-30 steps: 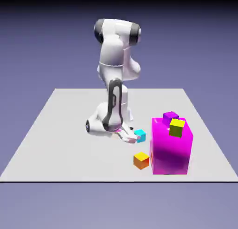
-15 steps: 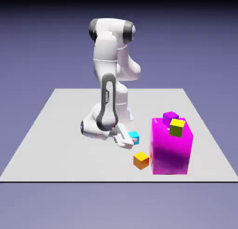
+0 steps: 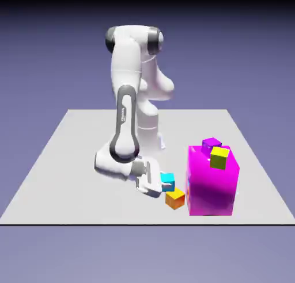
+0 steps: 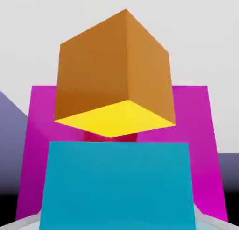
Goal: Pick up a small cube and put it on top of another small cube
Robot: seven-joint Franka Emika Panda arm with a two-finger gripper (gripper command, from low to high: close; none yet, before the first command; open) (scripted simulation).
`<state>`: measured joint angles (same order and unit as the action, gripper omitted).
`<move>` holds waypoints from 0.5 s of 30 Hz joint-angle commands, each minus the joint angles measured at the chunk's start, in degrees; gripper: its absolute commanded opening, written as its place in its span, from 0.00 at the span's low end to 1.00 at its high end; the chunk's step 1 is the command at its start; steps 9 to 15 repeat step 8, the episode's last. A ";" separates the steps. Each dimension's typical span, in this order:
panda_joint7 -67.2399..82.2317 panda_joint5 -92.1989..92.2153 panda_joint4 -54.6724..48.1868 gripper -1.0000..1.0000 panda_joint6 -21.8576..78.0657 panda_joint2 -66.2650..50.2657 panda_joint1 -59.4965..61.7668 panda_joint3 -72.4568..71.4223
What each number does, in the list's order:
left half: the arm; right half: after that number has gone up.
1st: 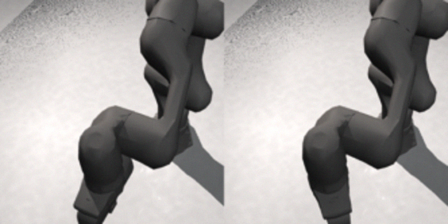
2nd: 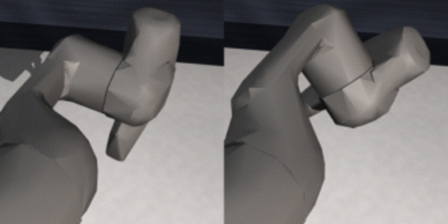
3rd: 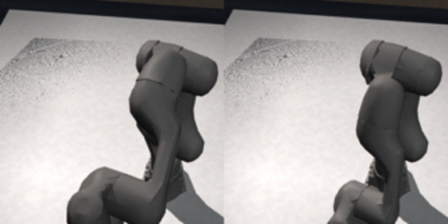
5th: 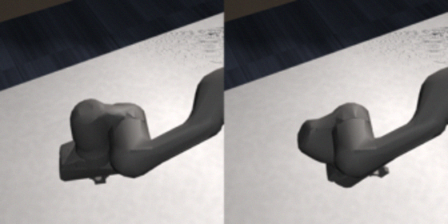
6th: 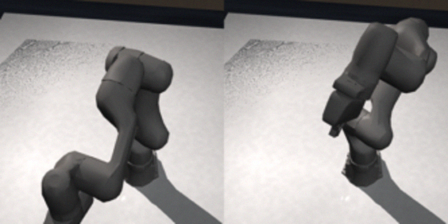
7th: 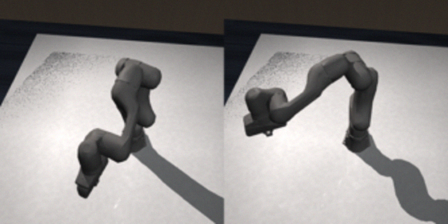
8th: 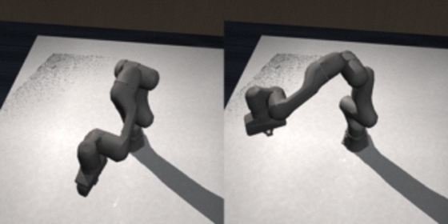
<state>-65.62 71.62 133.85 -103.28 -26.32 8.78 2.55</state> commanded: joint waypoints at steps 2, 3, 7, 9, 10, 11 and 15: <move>0.78 1.63 -0.12 0.00 0.83 -0.73 -4.15 3.37; 1.19 2.52 -0.18 0.00 1.23 -1.09 -6.23 5.06; 2.82 6.08 -0.43 0.00 2.83 -2.55 -14.53 11.79; 3.23 6.97 -0.49 0.00 3.24 -2.92 -16.61 13.48; 3.23 6.97 -0.49 0.00 3.24 -2.92 -16.61 13.48; 3.23 6.97 -0.49 0.00 3.24 -2.92 -16.61 13.48; 3.23 6.97 -0.49 0.00 3.24 -2.92 -16.61 13.48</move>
